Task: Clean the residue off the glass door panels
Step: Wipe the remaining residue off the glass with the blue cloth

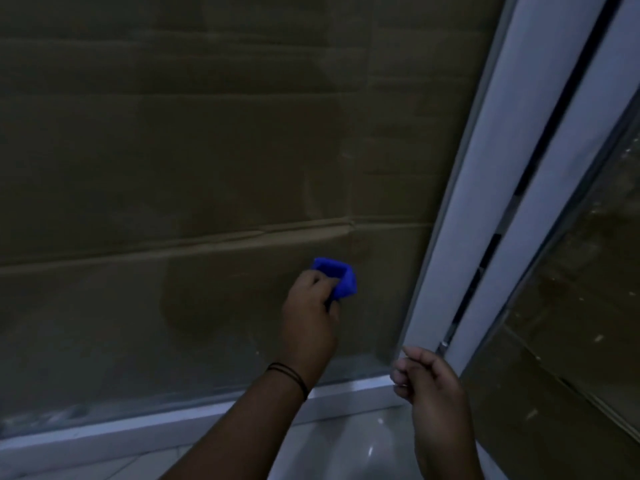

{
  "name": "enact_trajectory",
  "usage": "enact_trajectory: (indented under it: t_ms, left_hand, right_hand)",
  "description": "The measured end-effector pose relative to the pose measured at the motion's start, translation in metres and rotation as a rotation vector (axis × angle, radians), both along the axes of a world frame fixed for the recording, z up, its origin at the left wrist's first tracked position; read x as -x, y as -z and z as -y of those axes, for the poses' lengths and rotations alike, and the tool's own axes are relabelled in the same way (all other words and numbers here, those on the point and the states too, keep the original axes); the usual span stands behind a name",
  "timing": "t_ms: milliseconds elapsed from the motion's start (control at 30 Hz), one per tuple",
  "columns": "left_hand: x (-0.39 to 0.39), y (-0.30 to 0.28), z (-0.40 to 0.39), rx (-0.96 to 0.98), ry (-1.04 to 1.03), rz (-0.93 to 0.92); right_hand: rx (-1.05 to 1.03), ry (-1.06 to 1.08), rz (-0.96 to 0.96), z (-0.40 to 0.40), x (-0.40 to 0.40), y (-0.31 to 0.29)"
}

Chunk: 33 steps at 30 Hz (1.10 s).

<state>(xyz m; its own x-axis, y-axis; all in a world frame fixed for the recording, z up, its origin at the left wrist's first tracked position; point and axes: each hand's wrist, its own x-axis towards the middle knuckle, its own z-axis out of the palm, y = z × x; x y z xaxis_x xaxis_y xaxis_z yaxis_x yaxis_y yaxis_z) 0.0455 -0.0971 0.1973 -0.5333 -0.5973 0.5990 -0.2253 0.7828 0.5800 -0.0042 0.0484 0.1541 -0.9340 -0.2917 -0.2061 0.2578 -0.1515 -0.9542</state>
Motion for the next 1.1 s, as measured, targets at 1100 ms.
enact_trajectory:
  t_ms: [1100]
  left_hand:
    - [-0.062,-0.017,-0.053,-1.334,0.329,-0.058]
  right_hand:
    - [-0.265,-0.097,-0.618,-0.031,-0.049,-0.057]
